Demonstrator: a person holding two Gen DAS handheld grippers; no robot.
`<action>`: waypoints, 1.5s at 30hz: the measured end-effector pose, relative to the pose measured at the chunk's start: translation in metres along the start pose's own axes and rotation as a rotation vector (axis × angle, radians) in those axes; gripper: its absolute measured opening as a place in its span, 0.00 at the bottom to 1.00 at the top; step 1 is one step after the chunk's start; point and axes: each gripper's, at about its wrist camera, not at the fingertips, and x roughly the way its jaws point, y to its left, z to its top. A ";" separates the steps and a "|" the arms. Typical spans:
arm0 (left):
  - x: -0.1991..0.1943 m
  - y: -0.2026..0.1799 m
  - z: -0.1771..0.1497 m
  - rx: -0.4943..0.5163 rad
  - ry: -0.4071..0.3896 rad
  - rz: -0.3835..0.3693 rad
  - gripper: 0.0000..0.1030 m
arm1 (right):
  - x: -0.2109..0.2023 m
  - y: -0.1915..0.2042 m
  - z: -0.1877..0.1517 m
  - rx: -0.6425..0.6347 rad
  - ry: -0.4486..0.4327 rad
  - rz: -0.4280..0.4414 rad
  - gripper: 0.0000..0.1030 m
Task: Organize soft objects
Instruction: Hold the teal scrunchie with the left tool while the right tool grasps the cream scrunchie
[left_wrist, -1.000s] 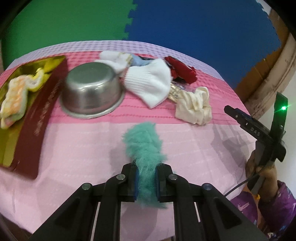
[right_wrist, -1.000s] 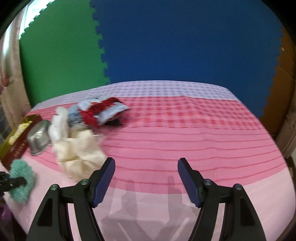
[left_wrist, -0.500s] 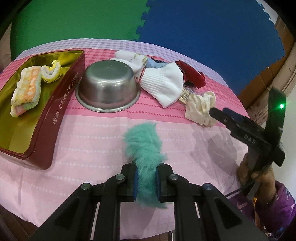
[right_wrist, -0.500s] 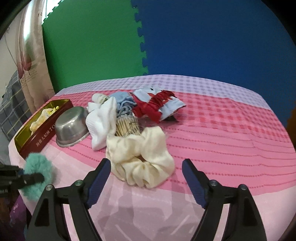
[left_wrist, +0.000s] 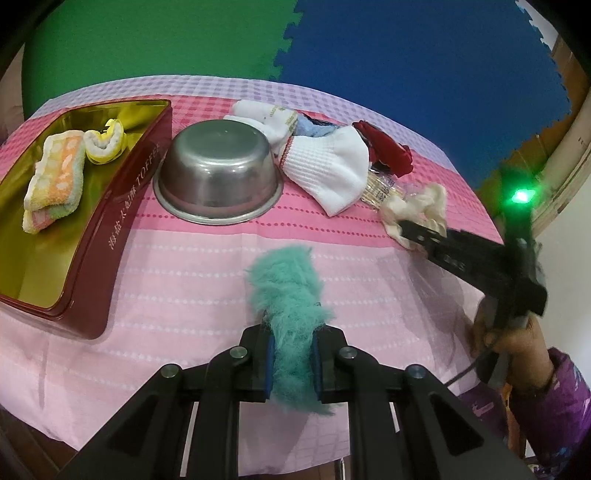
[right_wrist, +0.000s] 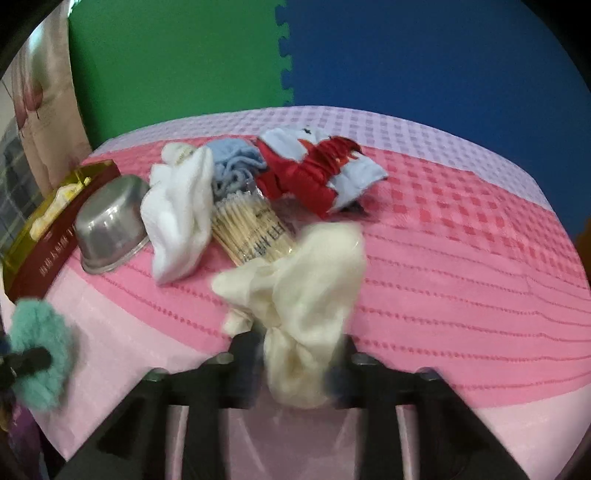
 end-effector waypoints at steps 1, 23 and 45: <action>-0.001 0.000 0.000 -0.002 -0.001 -0.002 0.13 | -0.002 -0.002 -0.002 0.005 0.000 0.012 0.13; -0.017 -0.008 0.005 0.006 -0.027 0.000 0.14 | -0.057 -0.028 -0.058 0.047 -0.076 0.154 0.17; -0.076 0.037 0.040 -0.014 -0.152 0.076 0.14 | -0.036 0.052 -0.047 -0.179 -0.084 0.201 0.11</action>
